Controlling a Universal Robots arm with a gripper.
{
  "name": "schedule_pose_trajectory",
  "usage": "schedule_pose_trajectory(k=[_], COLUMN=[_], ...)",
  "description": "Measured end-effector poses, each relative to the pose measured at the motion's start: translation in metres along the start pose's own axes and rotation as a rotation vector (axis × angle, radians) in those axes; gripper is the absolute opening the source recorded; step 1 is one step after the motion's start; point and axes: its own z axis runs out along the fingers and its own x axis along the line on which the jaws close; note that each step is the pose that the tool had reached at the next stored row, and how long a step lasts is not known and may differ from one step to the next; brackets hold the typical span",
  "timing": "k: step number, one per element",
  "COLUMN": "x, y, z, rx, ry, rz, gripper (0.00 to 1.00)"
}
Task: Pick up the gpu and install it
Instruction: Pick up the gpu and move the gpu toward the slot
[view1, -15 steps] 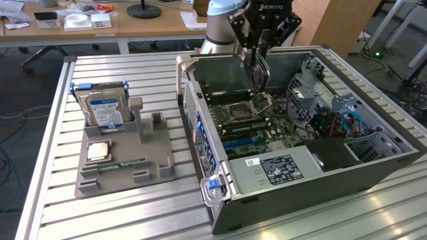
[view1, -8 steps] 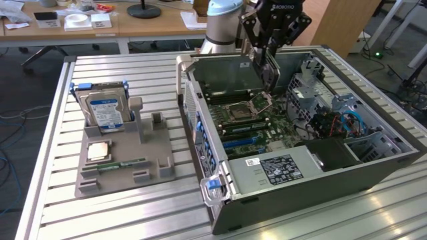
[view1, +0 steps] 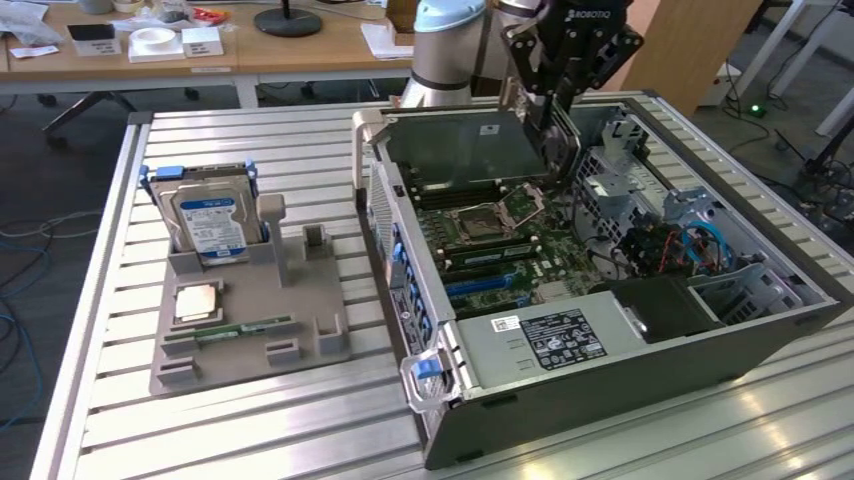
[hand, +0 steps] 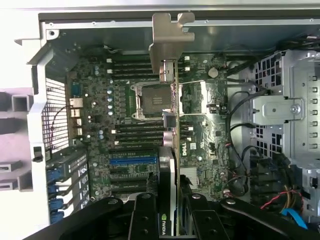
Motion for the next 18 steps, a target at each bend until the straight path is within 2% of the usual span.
schedule_pose_trajectory(k=[18], x=[-0.051], y=[0.0049], z=[0.0023], rx=[0.0], ry=[0.0001], rz=[0.0], gripper=[0.27])
